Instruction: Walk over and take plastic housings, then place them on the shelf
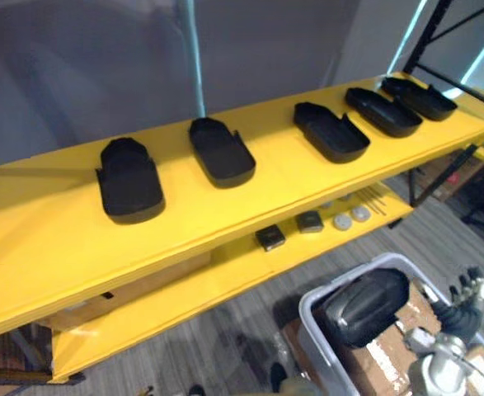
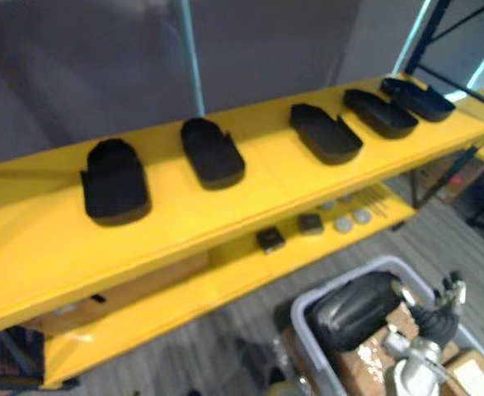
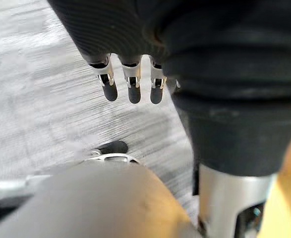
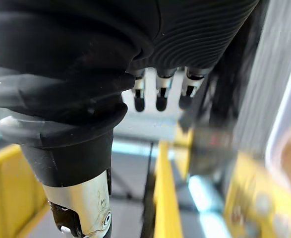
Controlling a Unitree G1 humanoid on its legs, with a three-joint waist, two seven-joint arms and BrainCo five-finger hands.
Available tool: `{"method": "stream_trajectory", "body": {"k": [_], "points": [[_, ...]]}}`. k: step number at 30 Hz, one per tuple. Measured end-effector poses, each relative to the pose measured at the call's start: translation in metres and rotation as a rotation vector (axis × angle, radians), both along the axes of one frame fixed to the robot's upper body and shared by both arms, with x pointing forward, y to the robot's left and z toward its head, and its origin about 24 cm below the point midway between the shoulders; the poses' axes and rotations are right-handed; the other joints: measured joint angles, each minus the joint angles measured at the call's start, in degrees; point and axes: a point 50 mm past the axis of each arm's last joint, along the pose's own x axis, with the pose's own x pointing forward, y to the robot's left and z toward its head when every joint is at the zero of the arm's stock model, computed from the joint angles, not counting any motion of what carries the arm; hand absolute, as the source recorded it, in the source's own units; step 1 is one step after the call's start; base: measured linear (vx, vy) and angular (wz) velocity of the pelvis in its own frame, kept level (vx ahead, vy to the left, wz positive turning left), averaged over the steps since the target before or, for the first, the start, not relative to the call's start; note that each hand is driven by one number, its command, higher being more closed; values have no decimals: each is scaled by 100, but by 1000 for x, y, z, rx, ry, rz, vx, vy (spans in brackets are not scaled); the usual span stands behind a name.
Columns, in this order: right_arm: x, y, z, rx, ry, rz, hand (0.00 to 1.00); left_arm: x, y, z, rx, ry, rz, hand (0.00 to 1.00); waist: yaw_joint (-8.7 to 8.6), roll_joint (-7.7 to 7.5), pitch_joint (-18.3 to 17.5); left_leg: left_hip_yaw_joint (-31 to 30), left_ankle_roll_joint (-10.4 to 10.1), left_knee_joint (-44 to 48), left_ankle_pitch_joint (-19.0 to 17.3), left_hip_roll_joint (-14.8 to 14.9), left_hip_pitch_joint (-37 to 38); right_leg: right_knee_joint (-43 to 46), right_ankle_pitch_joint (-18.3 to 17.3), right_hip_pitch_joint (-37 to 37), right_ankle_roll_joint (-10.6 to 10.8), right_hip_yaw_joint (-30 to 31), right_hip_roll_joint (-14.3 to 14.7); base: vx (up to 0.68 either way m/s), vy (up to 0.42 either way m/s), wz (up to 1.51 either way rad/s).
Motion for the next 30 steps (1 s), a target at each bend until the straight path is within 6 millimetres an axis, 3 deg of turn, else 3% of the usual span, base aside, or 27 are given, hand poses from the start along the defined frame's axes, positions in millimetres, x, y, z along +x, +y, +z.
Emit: {"method": "stream_trajectory", "body": {"k": [3, 8, 15, 19, 21, 24, 25, 26, 27, 28, 29, 30], "points": [[-19, -3, -11, 48, 35, -99, 0, 12, -5, 1, 3, 18, -192, 0, -189, 26, 1, 260, -17, 67, -105, 32, 62, -8, 64, -12, -11, 191, 40, 50, 20, -36], [-55, 8, -46, 175, 152, -207, 0, 31, -21, 2, -23, 13, -318, 0, -425, 102, -3, 579, -75, 261, -339, 131, 205, -7, 72, 39, -23, 354, 125, 38, -2, -35], [-63, 16, -51, 209, 118, -266, 0, 37, -36, 2, -21, 16, -441, 0, -587, 188, 39, 995, -163, 513, -555, 310, 316, -26, 110, 26, -75, 656, 286, 3, -21, -31], [-64, 17, -52, 206, 100, -260, 0, 37, -39, 1, -42, 24, -440, 0, -592, 244, 28, 1212, -239, 541, -603, 433, 414, -146, 163, 28, -137, 771, 394, 10, -34, -30], [-58, 20, -51, 206, 82, -216, 0, 36, -38, 1, -50, 28, -412, 0, -586, 232, 50, 1085, -232, 894, -727, 518, 364, -130, 164, 26, -143, 943, 521, 24, -39, -51], [-20, 39, -43, 208, -4, -4, 0, 36, -28, 7, -71, -47, -216, 0, -343, 185, 188, -507, 409, 2862, -1087, 646, -427, 363, -24, -199, -341, 1595, 767, 20, 7, -113], [-6, 43, -37, 193, -37, 71, 0, 38, -28, 10, -69, -102, -152, 0, -183, 325, 283, -1057, 504, 3307, -1468, 584, -660, 571, -118, -312, -368, 1753, 839, -26, 124, -100], [2, 43, -33, 183, -58, 95, 0, 41, -31, 12, -69, -131, -138, 0, -117, 400, 334, -1214, 538, 3284, -1567, 558, -726, 658, -145, -413, -390, 1720, 883, -116, 191, -100], [22, 43, -20, 153, -119, 154, 0, 47, -36, 16, -74, -178, -116, 0, 68, 543, 418, -1310, 439, 3117, -1686, 561, -810, 898, -177, -738, -369, 1464, 914, -148, 152, -77], [32, 45, -12, 140, -158, 186, 0, 50, -40, 17, -83, -194, -107, 0, 155, 569, 437, -1308, 337, 2951, -1751, 544, -818, 970, -175, -923, -368, 1268, 876, -207, 182, -72], [52, 52, 13, 109, -277, 253, 0, 58, -42, 20, -75, -226, -106, 0, 286, 634, 564, -1292, 146, 2464, -1940, 476, -847, 1102, -74, -1258, -248, 792, 644, -150, 133, -31], [59, 56, 21, 102, -327, 274, 0, 63, -37, 22, -67, -247, -99, 0, 326, 505, 700, -1271, 40, 2450, -1893, 388, -888, 1152, 4, -1359, -139, 737, 522, -177, 129, -3]]}}
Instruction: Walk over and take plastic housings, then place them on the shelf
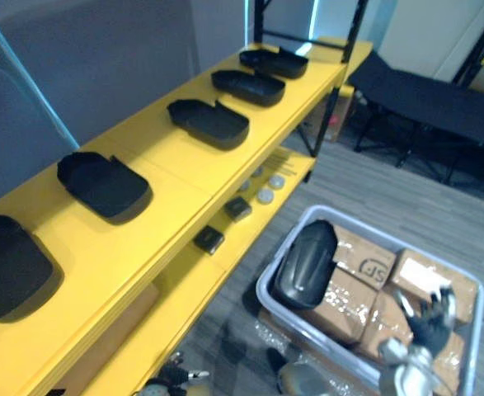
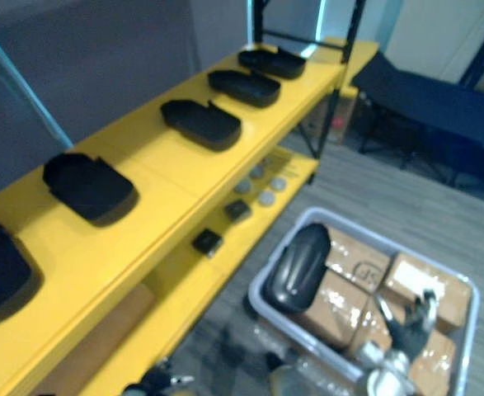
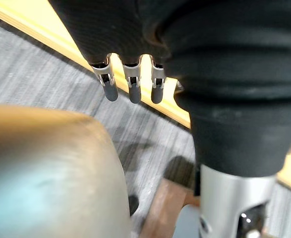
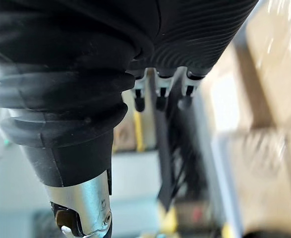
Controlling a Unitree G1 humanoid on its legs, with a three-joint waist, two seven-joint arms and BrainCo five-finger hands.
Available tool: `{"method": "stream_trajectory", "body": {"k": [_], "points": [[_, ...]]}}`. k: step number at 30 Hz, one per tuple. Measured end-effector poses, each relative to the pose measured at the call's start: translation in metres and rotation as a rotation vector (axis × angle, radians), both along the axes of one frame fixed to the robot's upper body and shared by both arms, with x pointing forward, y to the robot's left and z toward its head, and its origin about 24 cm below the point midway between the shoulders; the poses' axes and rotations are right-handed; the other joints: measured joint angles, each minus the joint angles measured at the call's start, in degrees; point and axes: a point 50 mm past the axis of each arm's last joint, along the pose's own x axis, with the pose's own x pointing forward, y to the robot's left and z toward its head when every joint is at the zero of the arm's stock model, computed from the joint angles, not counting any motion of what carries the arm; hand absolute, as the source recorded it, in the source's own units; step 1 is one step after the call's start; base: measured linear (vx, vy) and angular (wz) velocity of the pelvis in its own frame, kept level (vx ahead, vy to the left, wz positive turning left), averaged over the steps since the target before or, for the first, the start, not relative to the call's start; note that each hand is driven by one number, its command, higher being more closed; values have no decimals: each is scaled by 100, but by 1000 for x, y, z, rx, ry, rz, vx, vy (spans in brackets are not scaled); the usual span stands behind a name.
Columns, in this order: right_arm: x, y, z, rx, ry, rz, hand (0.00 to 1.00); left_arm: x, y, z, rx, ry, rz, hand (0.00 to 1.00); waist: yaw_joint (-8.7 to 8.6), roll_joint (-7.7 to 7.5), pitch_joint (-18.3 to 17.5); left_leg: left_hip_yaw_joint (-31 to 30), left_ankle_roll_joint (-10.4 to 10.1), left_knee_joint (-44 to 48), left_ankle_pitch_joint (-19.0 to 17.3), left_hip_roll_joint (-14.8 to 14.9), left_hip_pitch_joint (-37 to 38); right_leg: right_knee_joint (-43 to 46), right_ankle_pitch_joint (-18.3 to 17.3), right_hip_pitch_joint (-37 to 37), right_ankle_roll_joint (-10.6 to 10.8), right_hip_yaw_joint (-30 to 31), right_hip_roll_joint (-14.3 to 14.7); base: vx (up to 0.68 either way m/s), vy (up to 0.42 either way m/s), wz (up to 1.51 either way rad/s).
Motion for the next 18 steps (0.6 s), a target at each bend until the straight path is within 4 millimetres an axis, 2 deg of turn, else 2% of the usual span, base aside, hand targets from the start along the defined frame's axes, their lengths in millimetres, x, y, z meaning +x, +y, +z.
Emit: {"method": "stream_trajectory", "body": {"k": [1, 3, 6, 9, 12, 13, 14, 15, 16, 17, 18], "points": [[9, 2, 12, -13, -61, 19, 0, 10, 5, 4, 20, -45, 22, 0, 61, -122, 223, -45, 12, -1, 48, -109, -79, -61, 95, -71, 155, -10, -118, -110, 87, 17], [27, 11, 30, -43, -138, 99, 0, 18, 4, 9, 13, -113, 62, 0, 191, -160, 357, -121, 0, 38, 118, -219, -344, -392, 377, -123, 349, -50, -257, -6, 114, 18], [42, 20, 42, -76, -178, 160, 0, 25, -5, 12, -28, -183, 96, 0, 202, -141, 483, -235, 11, 95, 123, -323, -445, -428, 398, -150, 371, -112, -365, 49, 87, 14], [49, 24, 46, -58, -192, 146, 0, 51, -15, 27, -14, -313, 42, 0, 340, -164, 743, -406, 133, 652, 2, -382, -670, -141, 395, -287, 370, -115, -345, -27, 65, -8], [39, 23, 34, -6, -154, 91, 0, 66, -23, 40, 7, -389, -19, 0, 311, -135, 1009, -431, 182, 1242, -357, -355, -592, 325, 384, -322, 352, -34, -181, -80, 89, -51], [26, 23, 24, 13, -115, 73, 0, 67, -23, 42, 13, -402, -32, 0, 308, -134, 1059, -285, 249, 1466, -598, -306, -499, 434, 383, -324, 351, 14, -87, -195, 177, -131], [11, 24, 14, 23, -73, 63, 0, 66, -21, 43, 19, -402, -25, 0, 335, -213, 1104, 22, 337, 1587, -786, -272, -341, 438, 427, -297, 356, -71, -77, -220, 182, -141], [5, 25, 11, 26, -62, 68, 0, 64, -19, 43, 27, -401, -24, 0, 338, -266, 1133, 213, 376, 1623, -829, -254, -253, 339, 532, -277, 307, -142, -88, -222, 148, -149], [-1, 25, 9, 16, -56, 88, 0, 61, -16, 42, 44, -390, -18, 0, 337, -299, 1165, 512, 436, 1578, -834, -111, -171, 74, 710, -172, 79, -294, -101, -261, 106, -178], [-12, 21, 6, -7, -38, 99, 0, 52, -10, 37, 69, -340, -13, 0, 333, -341, 1165, 1054, 486, 1464, -807, 77, 50, 812, 282, -242, -213, -1241, -229, -254, 104, -176], [-13, 21, 5, -11, -36, 109, 0, 46, -6, 34, 74, -315, 7, 0, 337, -361, 1160, 1253, 494, 1372, -769, 115, 165, 1189, 32, -240, -238, -1454, -284, -218, 100, -153]]}}
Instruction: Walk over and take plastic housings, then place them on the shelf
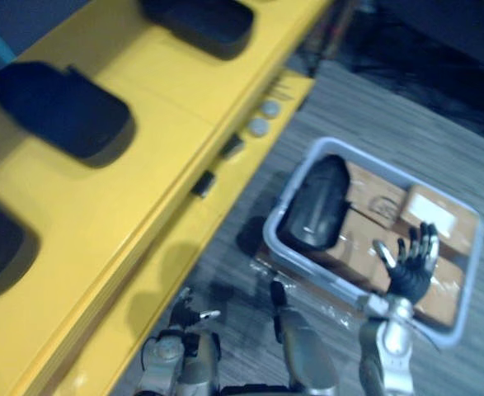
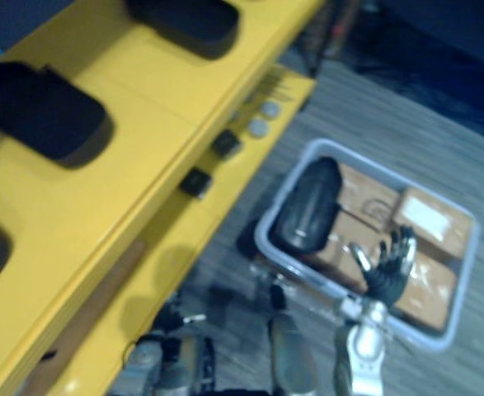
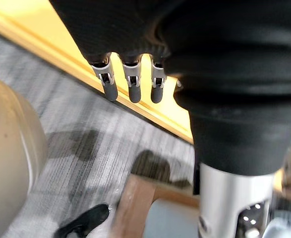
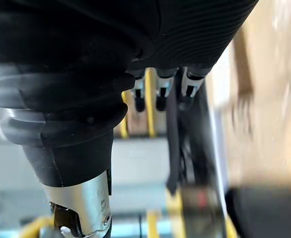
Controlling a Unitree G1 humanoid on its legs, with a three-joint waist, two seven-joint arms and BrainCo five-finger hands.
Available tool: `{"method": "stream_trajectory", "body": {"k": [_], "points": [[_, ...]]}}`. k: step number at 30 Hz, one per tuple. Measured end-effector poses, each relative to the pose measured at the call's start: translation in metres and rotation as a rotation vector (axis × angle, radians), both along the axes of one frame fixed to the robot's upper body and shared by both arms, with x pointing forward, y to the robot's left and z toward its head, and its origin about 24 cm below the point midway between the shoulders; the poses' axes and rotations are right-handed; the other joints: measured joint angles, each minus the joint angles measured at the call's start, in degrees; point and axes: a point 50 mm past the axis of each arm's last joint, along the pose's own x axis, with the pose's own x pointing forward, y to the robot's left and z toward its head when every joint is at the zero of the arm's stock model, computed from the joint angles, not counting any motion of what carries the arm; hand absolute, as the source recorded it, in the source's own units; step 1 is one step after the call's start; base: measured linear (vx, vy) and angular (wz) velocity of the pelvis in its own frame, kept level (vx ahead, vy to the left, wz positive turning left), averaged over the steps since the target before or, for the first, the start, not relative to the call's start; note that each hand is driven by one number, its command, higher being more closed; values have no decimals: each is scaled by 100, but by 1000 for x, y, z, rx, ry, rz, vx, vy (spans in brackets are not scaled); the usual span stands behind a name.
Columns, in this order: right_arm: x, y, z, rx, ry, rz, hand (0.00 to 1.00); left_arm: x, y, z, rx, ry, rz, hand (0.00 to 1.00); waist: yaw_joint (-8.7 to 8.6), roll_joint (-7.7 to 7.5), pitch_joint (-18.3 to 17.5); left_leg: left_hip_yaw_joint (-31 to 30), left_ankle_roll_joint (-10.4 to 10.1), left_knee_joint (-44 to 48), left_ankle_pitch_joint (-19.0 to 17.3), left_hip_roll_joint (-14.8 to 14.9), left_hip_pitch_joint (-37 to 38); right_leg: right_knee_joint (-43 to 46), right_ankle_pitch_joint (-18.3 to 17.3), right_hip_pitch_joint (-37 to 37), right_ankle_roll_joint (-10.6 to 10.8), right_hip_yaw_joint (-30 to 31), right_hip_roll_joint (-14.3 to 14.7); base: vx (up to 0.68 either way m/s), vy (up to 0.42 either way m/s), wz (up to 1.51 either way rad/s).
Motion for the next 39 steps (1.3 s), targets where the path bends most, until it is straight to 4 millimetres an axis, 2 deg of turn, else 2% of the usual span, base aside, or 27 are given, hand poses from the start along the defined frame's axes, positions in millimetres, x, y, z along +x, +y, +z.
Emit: {"method": "stream_trajectory", "body": {"k": [1, 3, 5, 6, 7, 9, 11, 13, 17, 19, 22, 23, 25, 26, 27, 28, 29, 31, 33, 34, 37, 39], "points": [[0, 1, 1, -6, -6, 12, 0, -7, 3, -3, 2, 25, 14, 0, -7, -31, -20, 172, 12, -99, 52, 20, 125, 310, -227, 25, -49, -206, -83, -112, 54, -112], [8, 5, 5, -63, -34, 44, 0, -14, 19, -5, 36, 56, 39, 0, -5, -241, -211, 693, 29, -417, 297, 45, 201, 915, -856, 233, -153, -724, -434, -109, -2, -118], [19, 7, 12, -99, -59, 52, 0, -17, 30, -5, 42, 63, 59, 0, 19, -344, -274, 961, -22, -464, 396, 182, 173, 776, -1123, 609, -183, -1100, -686, -94, -106, -95], [22, 7, 13, -117, -46, 48, 0, -20, 38, -5, 52, 69, 68, 0, 22, -374, -323, 931, -33, -383, 402, 182, 91, 417, -1180, 745, 35, -1194, -727, -98, -146, -80], [24, 7, 14, -128, -38, 45, 0, -20, 40, -4, 52, 68, 71, 0, 28, -375, -360, 789, -36, -341, 419, 139, 19, 204, -1139, 769, 281, -1186, -662, -66, -139, -65], [25, -7, 8, -167, 49, 26, 0, -33, 41, -14, 40, 131, 79, 0, 21, -74, -520, -25, -149, -560, 555, 126, -70, -534, -669, 958, 177, -1084, -238, -20, -125, -61], [18, -22, 3, -175, 100, -28, 0, -48, 41, -22, 27, 187, 84, 0, 1, 3, -727, -94, -307, -850, 655, 105, -71, -906, -417, 948, 187, -976, -111, 13, -71, -40], [9, -41, -2, -161, 155, -92, 0, -63, 43, -28, 19, 234, 101, 0, -6, -16, -802, -12, -322, -1194, 907, 50, -86, -1587, 13, 1032, 212, -853, -42, -6, -46, -35], [2, -54, -24, -86, 246, -92, 0, -64, 47, -27, -39, 208, 225, 0, -14, -70, -639, -44, -254, -1310, 1093, -89, -191, -1910, 296, 1036, 176, -844, -83, -72, 6, -1], [7, -51, -27, -77, 244, -40, 0, -63, 45, -27, -92, 182, 288, 0, 15, -57, -458, -191, -202, -1349, 1177, -197, -213, -1945, 330, 1036, 174, -842, -140, -111, 16, 6], [25, -48, -24, -61, 209, 15, 0, -59, 42, -24, -107, 132, 297, 0, 119, -49, -261, -371, -179, -1463, 1298, -383, -446, -2135, 429, 844, 165, -879, -266, -156, 26, 6], [37, -49, -20, -52, 189, 23, 0, -59, 43, -23, -99, 122, 298, 0, 197, -24, -193, -388, -154, -1605, 1369, -448, -501, -2286, 471, 821, 178, -924, -299, -145, 9, 6], [63, -57, -5, -61, 144, 32, 0, -61, 41, -25, -99, 118, 316, 0, 320, 63, -115, -549, -118, -1673, 1443, -650, -573, -2387, 701, 831, 218, -1080, -491, -117, 64, 24], [81, -63, 9, -76, 115, 37, 0, -63, 39, -27, -121, 125, 336, 0, 338, 159, -61, -661, -74, -1669, 1492, -729, -622, -2384, 752, 842, 217, -1176, -537, -121, 145, 49], [110, -72, 35, -110, 86, 46, 0, -69, 38, -31, -145, 150, 364, 0, 408, 263, -31, -800, -21, -1608, 1555, -839, -757, -2371, 830, 779, 303, -1255, -633, -119, 133, 55], [131, -80, 59, -129, 65, 49, 0, -74, 37, -35, -152, 179, 371, 0, 511, 358, 20, -907, 14, -1546, 1576, -916, -890, -2368, 887, 717, 342, -1334, -699, -95, 106, 45], [138, -82, 69, -136, 59, 54, 0, -76, 37, -37, -154, 192, 372, 0, 546, 406, 46, -1021, 21, -1512, 1580, -949, -945, -2367, 894, 706, 352, -1353, -720, -67, 87, 38], [164, -84, 104, -169, 45, 67, 0, -88, 34, -44, -164, 248, 381, 0, 716, 554, 109, -1254, 93, -1430, 1627, -1096, -1192, -2280, 917, 570, 384, -1510, -859, -66, 104, 43], [173, -82, 121, -190, 30, 71, 0, -90, 31, -46, -179, 260, 385, 0, 821, 630, 148, -1369, 93, -1322, 1627, -1142, -1319, -2171, 917, 455, 384, -1522, -901, -66, 101, 21], [181, -80, 140, -209, 26, 45, 0, -92, 26, -47, -227, 262, 398, 0, 973, 718, 182, -1455, 113, -1284, 1638, -1216, -1419, -2069, 910, 343, 392, -1545, -979, -80, 125, 14], [191, -74, 156, -228, 45, 19, 0, -93, 16, -50, -290, 271, 393, 0, 1094, 879, 241, -1621, 123, -1146, 1644, -1322, -1527, -1880, 863, 308, 423, -1681, -1107, -62, 95, 30], [196, -67, 162, -270, 64, 26, 0, -94, 11, -51, -332, 282, 394, 0, 1157, 881, 240, -1667, 152, -1106, 1659, -1404, -1619, -1719, 785, 206, 462, -1751, -1226, -77, 100, 24]]}}
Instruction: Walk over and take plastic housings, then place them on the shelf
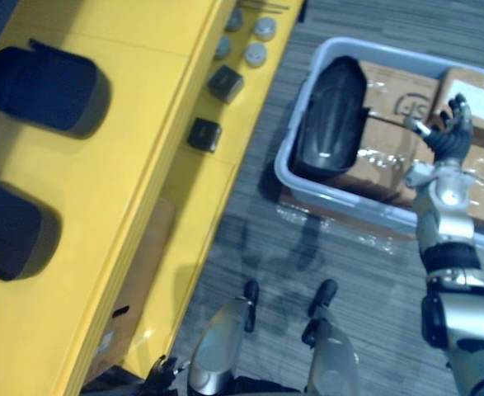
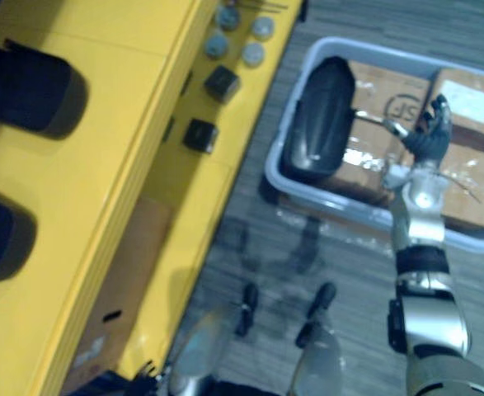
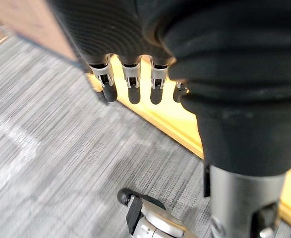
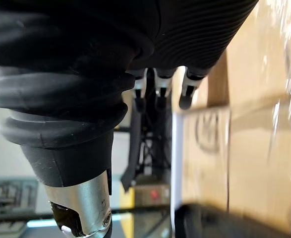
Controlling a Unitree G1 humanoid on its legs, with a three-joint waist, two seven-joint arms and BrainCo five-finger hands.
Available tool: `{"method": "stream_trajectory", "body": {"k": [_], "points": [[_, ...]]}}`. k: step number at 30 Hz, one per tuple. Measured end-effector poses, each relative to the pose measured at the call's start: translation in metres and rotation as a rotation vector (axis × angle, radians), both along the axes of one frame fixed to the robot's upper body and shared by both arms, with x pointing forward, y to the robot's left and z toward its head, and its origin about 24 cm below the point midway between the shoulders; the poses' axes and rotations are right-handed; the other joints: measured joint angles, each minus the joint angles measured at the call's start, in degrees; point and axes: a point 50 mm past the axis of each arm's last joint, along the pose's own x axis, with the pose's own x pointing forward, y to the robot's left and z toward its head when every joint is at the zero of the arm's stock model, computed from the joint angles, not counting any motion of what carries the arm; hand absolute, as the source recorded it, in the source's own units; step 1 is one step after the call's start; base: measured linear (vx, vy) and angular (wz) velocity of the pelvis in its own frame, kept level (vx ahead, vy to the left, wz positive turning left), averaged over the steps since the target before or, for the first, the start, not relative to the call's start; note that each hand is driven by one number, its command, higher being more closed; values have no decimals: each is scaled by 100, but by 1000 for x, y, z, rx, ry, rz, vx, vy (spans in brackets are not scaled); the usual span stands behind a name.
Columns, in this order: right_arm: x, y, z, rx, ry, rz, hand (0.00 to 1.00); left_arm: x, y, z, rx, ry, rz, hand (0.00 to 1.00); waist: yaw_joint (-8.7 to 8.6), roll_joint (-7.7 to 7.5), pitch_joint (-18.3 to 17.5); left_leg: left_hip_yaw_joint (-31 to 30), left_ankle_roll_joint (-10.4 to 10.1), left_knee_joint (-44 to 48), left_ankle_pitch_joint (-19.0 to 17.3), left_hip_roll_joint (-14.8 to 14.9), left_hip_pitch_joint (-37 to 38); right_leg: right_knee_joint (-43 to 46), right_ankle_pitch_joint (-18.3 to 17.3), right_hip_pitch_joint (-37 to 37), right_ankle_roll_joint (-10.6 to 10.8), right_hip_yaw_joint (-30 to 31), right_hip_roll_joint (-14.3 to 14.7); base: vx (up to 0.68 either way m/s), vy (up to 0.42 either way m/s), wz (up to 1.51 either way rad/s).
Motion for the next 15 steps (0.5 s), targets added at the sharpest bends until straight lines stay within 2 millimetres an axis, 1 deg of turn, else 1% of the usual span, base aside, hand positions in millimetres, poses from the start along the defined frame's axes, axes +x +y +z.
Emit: {"method": "stream_trajectory", "body": {"k": [3, 4, 5, 7, 8, 9, 10, 11, 12, 13, 14, 15], "points": [[3, 4, 6, -23, 10, -1, 0, -1, -4, -1, -15, 7, -6, 0, 39, 56, 17, -43, 40, 107, 5, -48, -110, 146, -58, -75, -31, -43, -78, -75, 57, 15], [5, 4, 11, -33, 18, -14, 0, -1, -6, -1, -28, 4, -2, 0, 59, 83, 24, -46, 42, 174, 4, -55, -182, 199, -73, -131, -44, -50, -99, -89, 33, 2], [7, 2, 12, -38, 41, -30, 0, -1, -8, -1, -41, 1, -1, 0, 98, 94, 27, -34, 42, 195, 4, -56, -218, 228, -75, -178, -47, -50, -112, -112, 28, 3], [9, -1, 15, -62, 87, -65, 0, -2, -13, -2, -63, 3, -20, 0, 111, 152, 48, -46, 42, 274, 4, -54, -297, 296, -85, -228, -58, -68, -125, -109, 11, 3], [9, -5, 17, -65, 106, -105, 0, -3, -18, -4, -85, 9, -6, 0, 114, 211, 50, -50, 42, 307, 4, -52, -381, 334, -102, -296, -66, -72, -131, -100, 4, 4], [9, -7, 18, -63, 111, -125, 0, -4, -19, -4, -92, 14, -8, 0, 115, 235, 47, -51, 45, 318, 6, -52, -410, 341, -102, -320, -66, -74, -134, -124, 3, 4], [8, -13, 16, -54, 130, -165, 0, -5, -24, -5, -103, 21, -11, 0, 123, 286, 13, -56, 45, 354, 6, -45, -482, 364, -102, -379, -66, -78, -133, -77, 0, 2], [7, -15, 14, -47, 141, -187, 0, -6, -25, -6, -107, 25, -10, 0, 125, 301, 3, -55, 45, 367, 6, -39, -506, 375, -102, -404, -66, -78, -131, -107, -10, -3], [5, -22, 10, -22, 171, -282, 0, -7, -27, -7, -110, 36, -21, 0, 133, 345, -26, -44, 36, 387, 13, -5, -576, 412, -103, -489, -74, -75, -124, -77, -12, -5], [2, -27, 7, -14, 190, -338, 0, -9, -30, -8, -124, 46, -16, 0, 144, 396, -60, -46, 34, 388, 14, 7, -575, 418, -108, -489, -81, -76, -124, -75, -11, -4], [-1, -33, 9, -22, 190, -387, 0, -9, -32, -10, -130, 58, -23, 0, 158, 466, -108, -50, 34, 385, 14, 8, -574, 428, -114, -495, -88, -78, -126, 0, 0, 0], [-2, -36, 11, -27, 184, -408, 0, -9, -33, -10, -133, 63, -27, 0, 168, 503, -134, -49, 34, 382, 14, 8, -575, 435, -117, -503, -89, -78, -128, 0, 0, 0]]}}
